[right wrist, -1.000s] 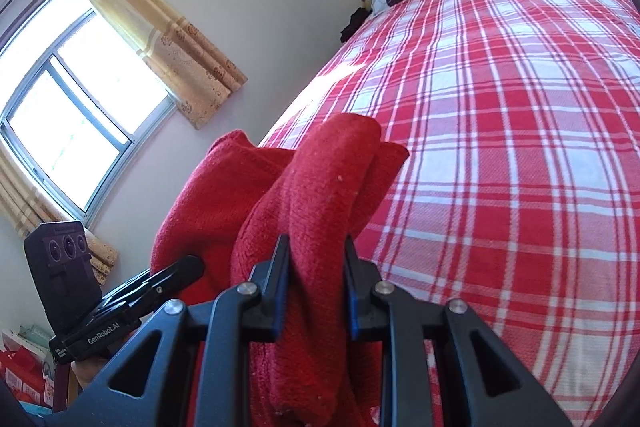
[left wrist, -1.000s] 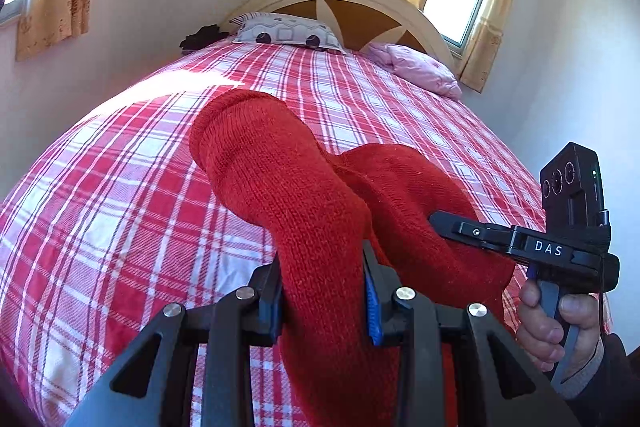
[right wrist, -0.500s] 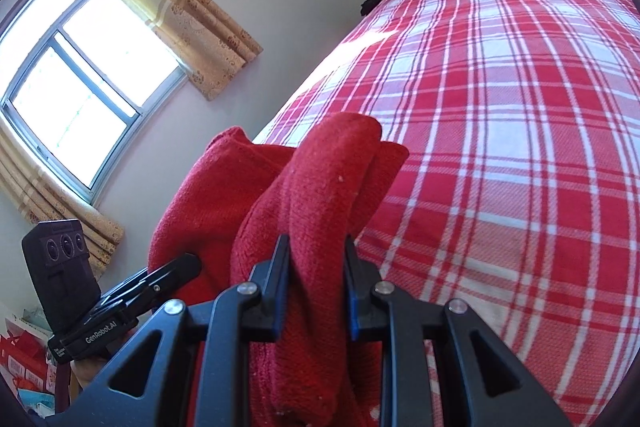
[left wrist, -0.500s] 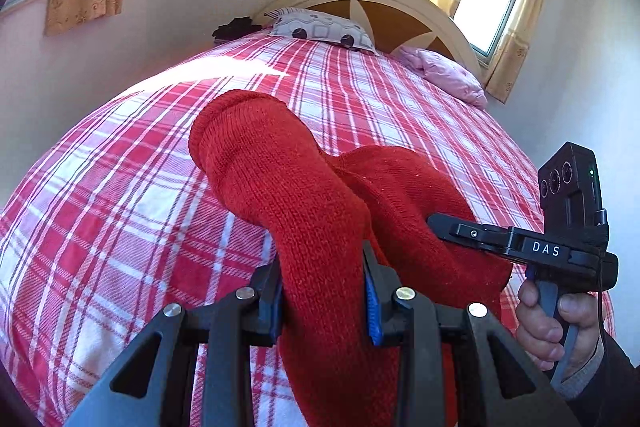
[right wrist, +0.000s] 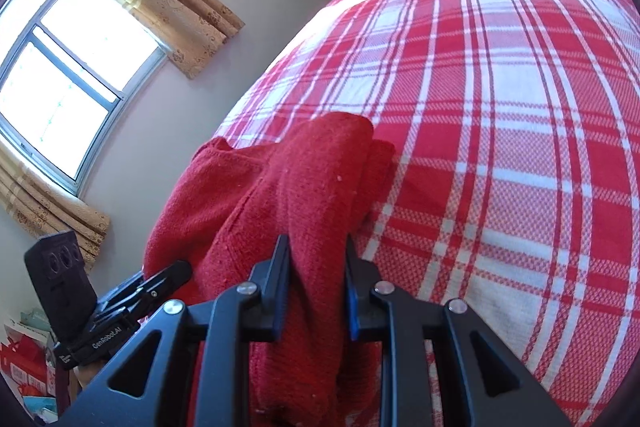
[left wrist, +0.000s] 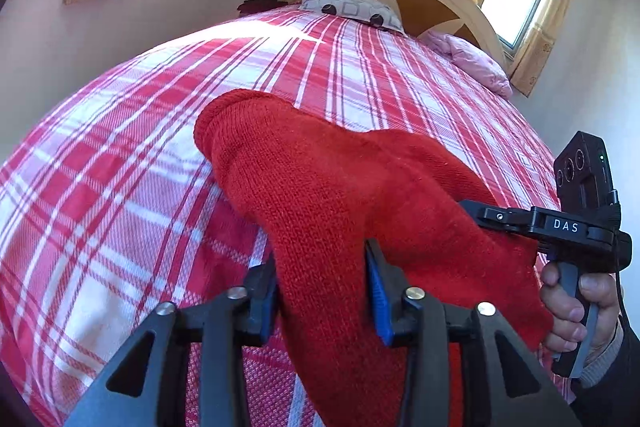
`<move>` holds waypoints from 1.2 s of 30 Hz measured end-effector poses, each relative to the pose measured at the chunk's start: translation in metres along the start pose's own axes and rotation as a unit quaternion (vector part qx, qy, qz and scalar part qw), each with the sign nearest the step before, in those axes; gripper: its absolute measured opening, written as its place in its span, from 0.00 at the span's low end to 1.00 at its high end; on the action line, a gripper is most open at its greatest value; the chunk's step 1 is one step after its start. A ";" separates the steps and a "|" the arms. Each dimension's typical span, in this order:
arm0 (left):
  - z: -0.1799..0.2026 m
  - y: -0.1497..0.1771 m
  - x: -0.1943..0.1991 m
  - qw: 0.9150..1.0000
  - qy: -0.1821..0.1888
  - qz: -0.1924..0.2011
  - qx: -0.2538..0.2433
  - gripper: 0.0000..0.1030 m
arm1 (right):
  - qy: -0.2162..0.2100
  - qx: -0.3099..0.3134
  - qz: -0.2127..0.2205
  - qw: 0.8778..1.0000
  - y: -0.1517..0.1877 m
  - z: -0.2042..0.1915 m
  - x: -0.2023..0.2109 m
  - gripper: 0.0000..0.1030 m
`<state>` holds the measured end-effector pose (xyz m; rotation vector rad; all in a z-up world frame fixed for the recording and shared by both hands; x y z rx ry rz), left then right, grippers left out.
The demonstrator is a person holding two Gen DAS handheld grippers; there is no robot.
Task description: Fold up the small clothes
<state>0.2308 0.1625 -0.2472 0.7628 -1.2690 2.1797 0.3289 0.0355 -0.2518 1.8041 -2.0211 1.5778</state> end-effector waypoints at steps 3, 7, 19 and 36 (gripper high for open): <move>-0.004 0.005 0.003 1.000 0.004 0.001 0.009 0.44 | 0.007 -0.003 -0.002 1.000 0.003 0.005 0.001 0.34; -0.008 0.008 0.012 1.000 -0.009 0.010 0.017 0.56 | 0.026 -0.019 0.006 0.999 0.007 0.017 0.011 0.51; -0.005 0.006 0.090 0.989 -0.117 0.086 -0.037 0.64 | 0.141 0.026 0.083 0.986 0.021 -0.020 0.105 0.81; 0.043 -0.018 0.189 0.969 -0.081 0.222 -0.066 0.81 | 0.227 0.165 0.172 0.944 0.024 -0.135 0.188 1.00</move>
Point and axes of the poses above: each gripper's, at about its wrist camera, not at the fingertips, and x roughly against the way its jaws point, z to its right, y to its underside, the point moved 9 cm from there along -x, roughly the way its jaws point, and after that the axes turned 10 degrees about x, right-handed, at the moved point
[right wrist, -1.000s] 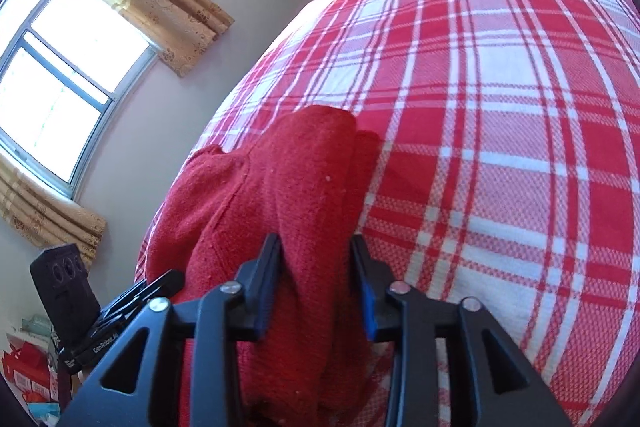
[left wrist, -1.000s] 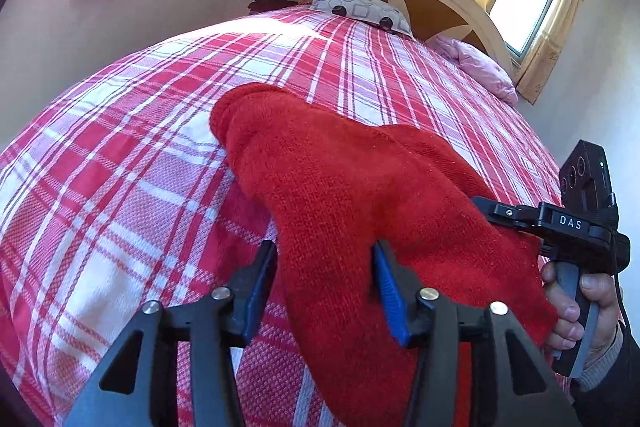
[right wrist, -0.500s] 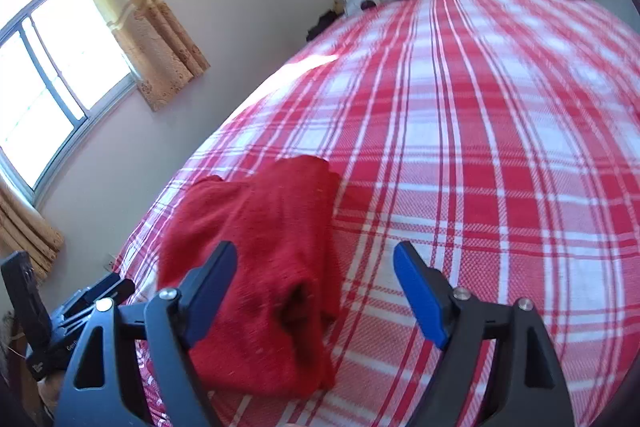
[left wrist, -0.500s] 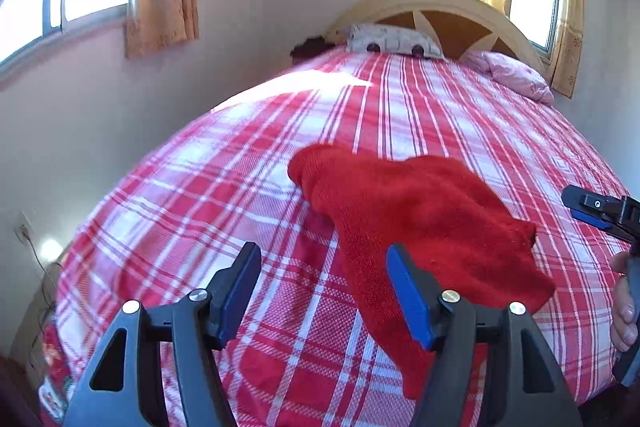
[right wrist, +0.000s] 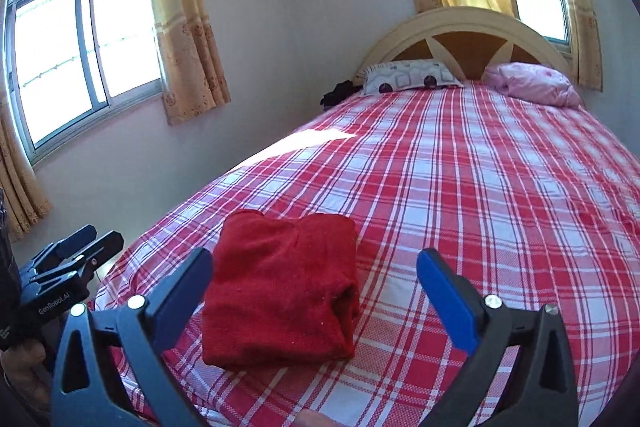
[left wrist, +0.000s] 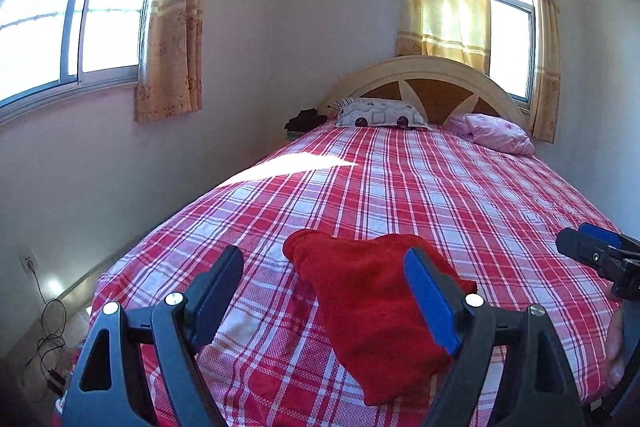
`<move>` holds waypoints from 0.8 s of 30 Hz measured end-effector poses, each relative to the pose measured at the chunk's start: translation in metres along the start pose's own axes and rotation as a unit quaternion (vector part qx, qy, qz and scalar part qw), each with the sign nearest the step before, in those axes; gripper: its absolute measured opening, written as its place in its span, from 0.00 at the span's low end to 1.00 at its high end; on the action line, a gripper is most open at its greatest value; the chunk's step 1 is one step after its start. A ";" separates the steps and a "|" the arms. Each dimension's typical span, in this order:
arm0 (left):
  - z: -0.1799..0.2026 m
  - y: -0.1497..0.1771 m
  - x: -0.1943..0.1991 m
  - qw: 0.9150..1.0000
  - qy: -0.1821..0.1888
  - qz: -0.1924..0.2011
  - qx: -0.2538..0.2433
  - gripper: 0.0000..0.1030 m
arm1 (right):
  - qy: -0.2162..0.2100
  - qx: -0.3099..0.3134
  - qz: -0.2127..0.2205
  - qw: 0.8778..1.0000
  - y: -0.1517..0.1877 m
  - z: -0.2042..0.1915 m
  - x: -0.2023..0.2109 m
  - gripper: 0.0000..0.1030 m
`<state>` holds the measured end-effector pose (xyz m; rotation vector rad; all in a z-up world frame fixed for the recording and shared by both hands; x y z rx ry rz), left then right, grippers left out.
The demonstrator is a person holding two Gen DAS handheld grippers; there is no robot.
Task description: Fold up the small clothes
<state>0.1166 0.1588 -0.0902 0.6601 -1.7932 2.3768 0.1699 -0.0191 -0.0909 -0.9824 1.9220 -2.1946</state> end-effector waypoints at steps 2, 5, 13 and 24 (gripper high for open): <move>0.002 -0.001 0.002 1.000 0.002 0.005 -0.001 0.81 | 0.002 0.006 0.001 1.000 -0.001 -0.001 0.002 1.00; 0.003 -0.003 0.006 1.000 0.002 0.008 -0.001 0.81 | 0.001 0.010 0.004 1.000 0.001 -0.005 0.007 1.00; 0.004 -0.005 0.009 1.000 0.004 0.011 -0.002 0.81 | 0.002 0.012 0.011 1.000 0.002 -0.008 0.014 1.00; 0.013 0.001 0.008 1.000 0.004 0.000 -0.025 0.81 | 0.005 0.017 0.015 1.000 0.005 -0.009 0.016 1.00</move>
Point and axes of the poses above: each gripper's, at about its wrist camera, not at the fingertips, and x roughly against the way its jaws point, z to its right, y to its underside, the point moved 9 cm from there along -x, roughly the way its jaws point, and after that the axes turned 10 degrees about x, right-handed, at the moved point
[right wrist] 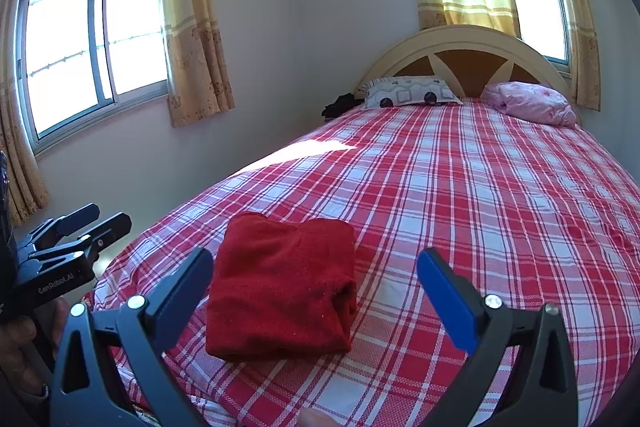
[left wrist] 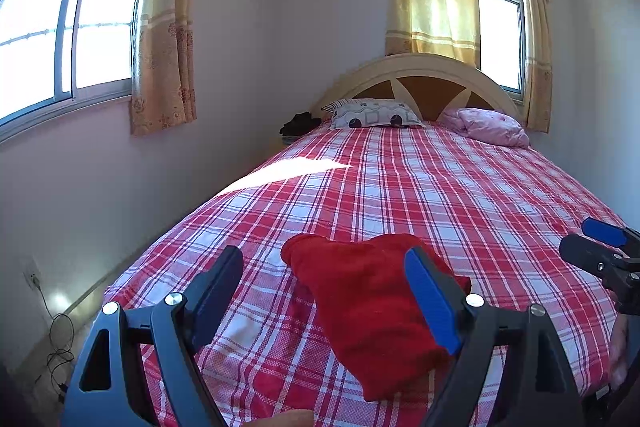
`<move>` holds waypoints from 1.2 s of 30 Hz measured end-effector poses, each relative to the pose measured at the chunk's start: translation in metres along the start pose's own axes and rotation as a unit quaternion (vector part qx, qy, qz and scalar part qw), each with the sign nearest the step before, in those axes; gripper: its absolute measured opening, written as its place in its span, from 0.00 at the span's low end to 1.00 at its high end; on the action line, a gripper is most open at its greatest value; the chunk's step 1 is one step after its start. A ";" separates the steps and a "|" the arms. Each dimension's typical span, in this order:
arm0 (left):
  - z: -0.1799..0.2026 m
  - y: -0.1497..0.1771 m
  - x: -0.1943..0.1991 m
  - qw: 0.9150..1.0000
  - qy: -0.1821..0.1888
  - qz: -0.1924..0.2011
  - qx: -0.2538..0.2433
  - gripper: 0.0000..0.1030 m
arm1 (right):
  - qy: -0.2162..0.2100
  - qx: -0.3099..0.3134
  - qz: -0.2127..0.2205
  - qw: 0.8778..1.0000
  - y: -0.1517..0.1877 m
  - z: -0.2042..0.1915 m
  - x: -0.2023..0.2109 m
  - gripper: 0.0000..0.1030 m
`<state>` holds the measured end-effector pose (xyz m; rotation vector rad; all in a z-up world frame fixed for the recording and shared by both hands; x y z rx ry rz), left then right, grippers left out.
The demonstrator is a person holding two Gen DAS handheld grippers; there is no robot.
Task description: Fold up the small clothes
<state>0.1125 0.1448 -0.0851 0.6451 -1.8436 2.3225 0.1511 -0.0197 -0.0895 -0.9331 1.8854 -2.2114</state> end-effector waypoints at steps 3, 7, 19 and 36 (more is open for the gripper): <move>0.003 -0.001 0.001 1.000 0.006 0.002 0.000 0.81 | 0.002 0.002 0.001 1.000 0.000 0.000 0.000 1.00; 0.005 -0.002 0.004 1.000 0.012 0.004 -0.003 0.81 | 0.002 0.004 0.005 1.000 0.001 -0.001 0.003 1.00; 0.009 -0.006 0.007 1.000 0.011 0.015 -0.006 0.88 | 0.002 0.014 0.008 1.000 0.002 -0.005 0.005 1.00; 0.011 0.000 0.007 0.999 0.028 0.016 -0.001 0.89 | -0.004 0.030 -0.006 1.000 0.012 -0.014 -0.001 1.00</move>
Point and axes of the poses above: each gripper's, at about its wrist camera, not at the fingertips, and x roughly against the way its jaws point, z to its right, y to its underside, the point moved 9 cm from there along -x, roughly the way its jaws point, and after that the axes turned 10 degrees about x, right-handed, at the moved point
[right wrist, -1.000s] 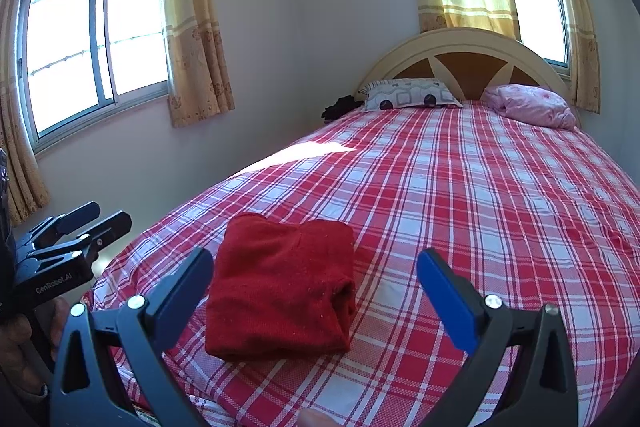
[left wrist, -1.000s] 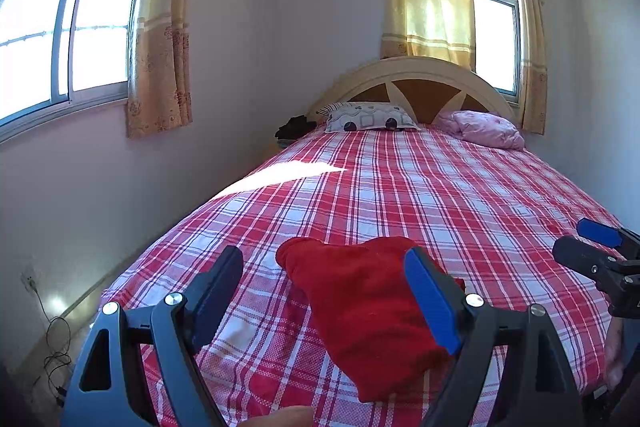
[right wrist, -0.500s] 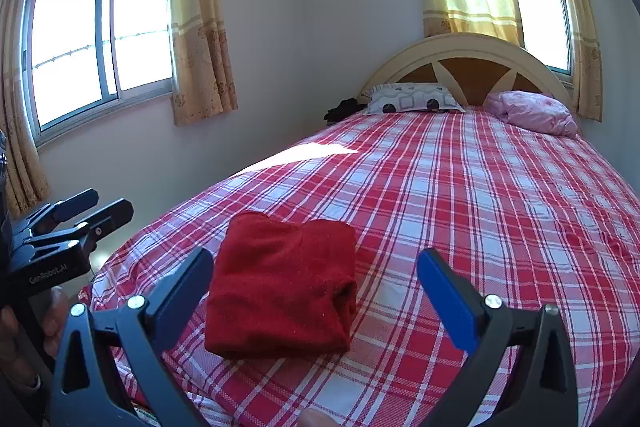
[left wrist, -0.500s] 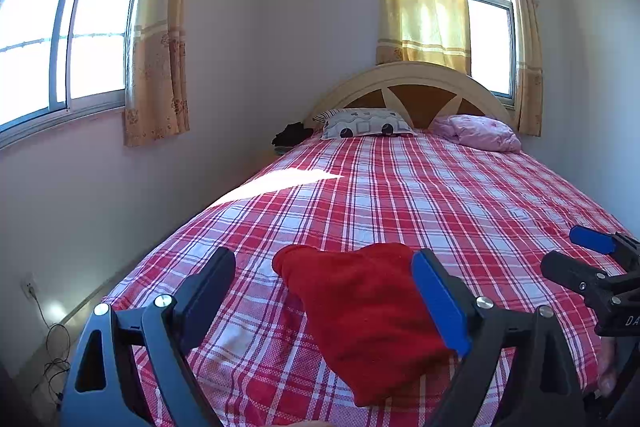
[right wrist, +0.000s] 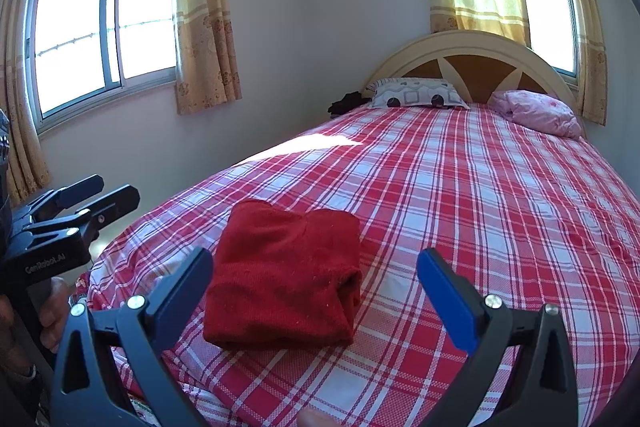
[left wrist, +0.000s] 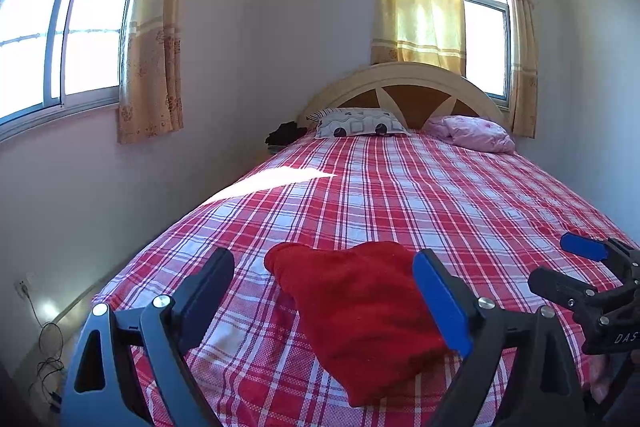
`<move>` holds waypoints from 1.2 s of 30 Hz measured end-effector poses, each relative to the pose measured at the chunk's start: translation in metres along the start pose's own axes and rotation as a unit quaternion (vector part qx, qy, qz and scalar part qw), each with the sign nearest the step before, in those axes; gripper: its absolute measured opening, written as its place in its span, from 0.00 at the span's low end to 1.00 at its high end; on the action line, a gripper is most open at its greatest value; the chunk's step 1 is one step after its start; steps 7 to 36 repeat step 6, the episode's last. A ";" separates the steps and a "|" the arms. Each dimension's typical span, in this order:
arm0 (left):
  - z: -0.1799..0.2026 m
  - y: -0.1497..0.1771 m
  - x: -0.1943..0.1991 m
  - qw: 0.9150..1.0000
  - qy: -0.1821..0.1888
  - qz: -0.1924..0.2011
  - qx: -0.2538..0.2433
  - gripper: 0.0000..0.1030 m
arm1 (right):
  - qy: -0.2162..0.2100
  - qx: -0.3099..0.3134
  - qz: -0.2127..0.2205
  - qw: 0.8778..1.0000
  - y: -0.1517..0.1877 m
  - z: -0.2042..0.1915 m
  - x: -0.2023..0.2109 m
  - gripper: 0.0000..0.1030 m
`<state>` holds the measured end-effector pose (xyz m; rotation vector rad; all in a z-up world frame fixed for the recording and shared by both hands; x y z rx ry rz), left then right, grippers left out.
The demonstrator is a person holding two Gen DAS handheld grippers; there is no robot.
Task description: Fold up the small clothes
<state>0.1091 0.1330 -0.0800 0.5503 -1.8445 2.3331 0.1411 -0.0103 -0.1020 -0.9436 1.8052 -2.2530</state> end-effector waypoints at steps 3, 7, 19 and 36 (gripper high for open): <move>0.001 -0.001 0.002 1.000 0.004 0.003 -0.001 0.89 | -0.002 0.000 -0.002 1.000 0.002 -0.001 0.000 1.00; 0.002 0.000 0.002 1.000 0.005 0.002 -0.008 0.89 | -0.003 -0.001 -0.004 1.000 0.003 -0.001 0.000 1.00; 0.002 0.000 0.002 1.000 0.005 0.002 -0.008 0.89 | -0.003 -0.001 -0.004 1.000 0.003 -0.001 0.000 1.00; 0.002 0.000 0.002 1.000 0.005 0.002 -0.008 0.89 | -0.003 -0.001 -0.004 1.000 0.003 -0.001 0.000 1.00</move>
Point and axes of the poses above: each gripper's, at about its wrist camera, not at the fingertips, and x roughly against the way its jaws point, z to its right, y to its underside, the point moved 9 cm from there along -x, roughly the way its jaws point, and after that the axes turned 10 degrees about x, right-handed, at the moved point
